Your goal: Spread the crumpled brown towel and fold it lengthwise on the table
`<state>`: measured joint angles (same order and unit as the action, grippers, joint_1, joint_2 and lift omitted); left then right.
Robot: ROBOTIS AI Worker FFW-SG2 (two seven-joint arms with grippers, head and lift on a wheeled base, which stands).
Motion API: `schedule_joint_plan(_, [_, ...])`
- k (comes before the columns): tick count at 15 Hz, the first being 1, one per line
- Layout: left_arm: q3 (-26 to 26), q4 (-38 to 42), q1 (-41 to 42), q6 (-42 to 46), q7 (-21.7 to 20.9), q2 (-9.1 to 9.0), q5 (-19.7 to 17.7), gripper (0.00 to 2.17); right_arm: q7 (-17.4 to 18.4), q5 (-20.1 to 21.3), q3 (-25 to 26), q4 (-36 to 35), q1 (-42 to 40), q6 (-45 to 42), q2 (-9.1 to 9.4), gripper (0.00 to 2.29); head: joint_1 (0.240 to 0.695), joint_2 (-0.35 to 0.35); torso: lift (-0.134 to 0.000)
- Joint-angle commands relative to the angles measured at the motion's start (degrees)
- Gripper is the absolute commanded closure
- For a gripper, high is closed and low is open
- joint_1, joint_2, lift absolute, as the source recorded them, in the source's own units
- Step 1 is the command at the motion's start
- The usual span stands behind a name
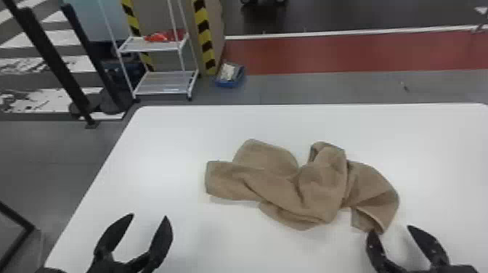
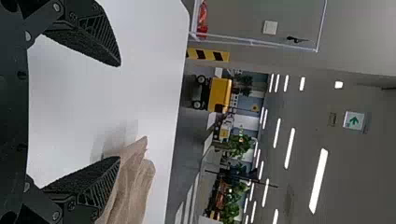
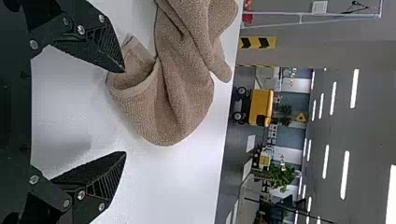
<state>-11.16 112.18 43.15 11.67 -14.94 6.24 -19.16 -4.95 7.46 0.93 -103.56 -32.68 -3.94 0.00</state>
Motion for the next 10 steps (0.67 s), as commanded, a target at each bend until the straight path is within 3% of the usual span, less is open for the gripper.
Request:
schedule_joint_plan(1, [0.0,-0.1,0.0,0.3,-0.1,0.09,-0.1,0.20,0.1,0.1,-0.5,0.0,0.3,0.7,0.05,0.47,0.695,0.138,-0.123])
schedule_joint_plan(3, [0.0,-0.1,0.0,0.3,-0.1,0.18,-0.1,0.20,0.0,0.2,-0.7,-0.1,0.3,0.7,0.05,0.69,0.695,0.143,-0.123])
schedule_joint_plan(7, [-0.1,-0.6,-0.4,0.3,-0.1,0.36,-0.2,0.20,0.0,0.6,-0.4,-0.9,0.2,0.6,0.05,1.36,0.695,0.149,-0.123])
schedule_joint_plan(9, [-0.7,-0.6,-0.5,0.3,-0.2,0.53,-0.6,0.20,-0.9,2.3,1.5,-5.3,-0.4,1.3,0.05,1.36,0.695,0.149,-0.123])
schedule_joint_plan(10, [-1.6,-0.5,-0.2,0.3,-0.7,0.71,-1.1,0.20,-3.1,4.8,2.1,-8.9,-0.3,6.4,0.05,1.36,0.695,0.142,-0.123])
